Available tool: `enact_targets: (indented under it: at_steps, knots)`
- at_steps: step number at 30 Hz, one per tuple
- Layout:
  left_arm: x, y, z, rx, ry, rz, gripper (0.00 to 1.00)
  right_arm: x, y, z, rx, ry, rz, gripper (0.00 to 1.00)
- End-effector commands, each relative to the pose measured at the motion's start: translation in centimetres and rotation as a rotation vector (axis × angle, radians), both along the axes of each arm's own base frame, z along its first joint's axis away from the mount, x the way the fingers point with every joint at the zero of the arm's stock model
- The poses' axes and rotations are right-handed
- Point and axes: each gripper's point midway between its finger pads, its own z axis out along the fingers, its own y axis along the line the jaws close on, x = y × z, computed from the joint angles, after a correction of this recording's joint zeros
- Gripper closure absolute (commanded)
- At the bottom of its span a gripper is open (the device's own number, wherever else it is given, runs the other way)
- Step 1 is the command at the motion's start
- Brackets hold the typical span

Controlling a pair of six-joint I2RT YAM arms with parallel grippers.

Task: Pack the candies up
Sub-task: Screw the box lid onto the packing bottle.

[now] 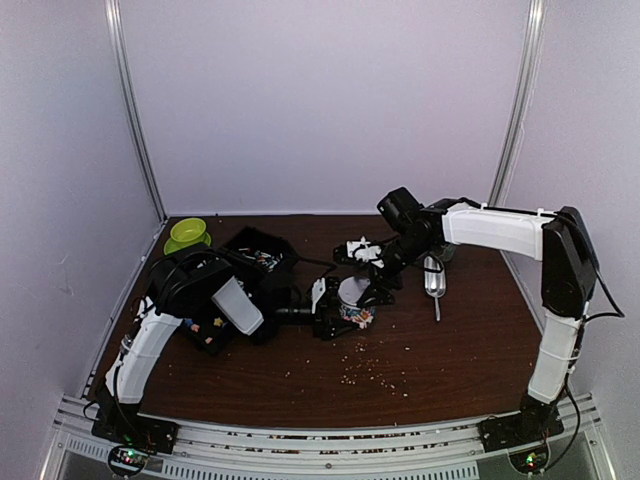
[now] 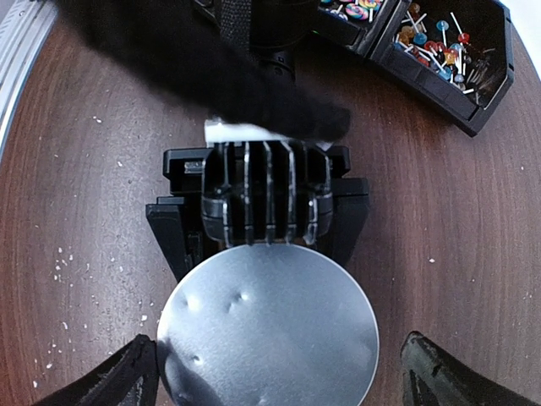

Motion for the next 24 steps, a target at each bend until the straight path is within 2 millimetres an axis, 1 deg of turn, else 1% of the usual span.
enact_targets:
  at_steps: [1,8,14,17,24]
  knots:
    - [-1.48,0.28,-4.09,0.104,0.14,-0.027,0.28,1.23,0.61,0.15,0.03,0.001,-0.038,0.0]
    - [-1.52,0.29,-4.23,0.108,0.144,-0.028,0.28,0.84,0.66,-0.04,0.033,0.033,-0.037,0.04]
    - [-1.47,0.28,-4.2,0.107,0.144,-0.026,0.28,0.43,0.6,-0.24,0.028,0.062,-0.031,0.1]
    - [-1.44,0.29,-4.24,0.109,0.145,-0.024,0.28,0.39,0.59,-0.32,0.028,0.061,-0.031,0.12]
    - [-1.36,0.3,-4.2,0.108,0.144,-0.019,0.28,0.76,0.34,-0.4,0.04,0.062,-0.104,0.13]
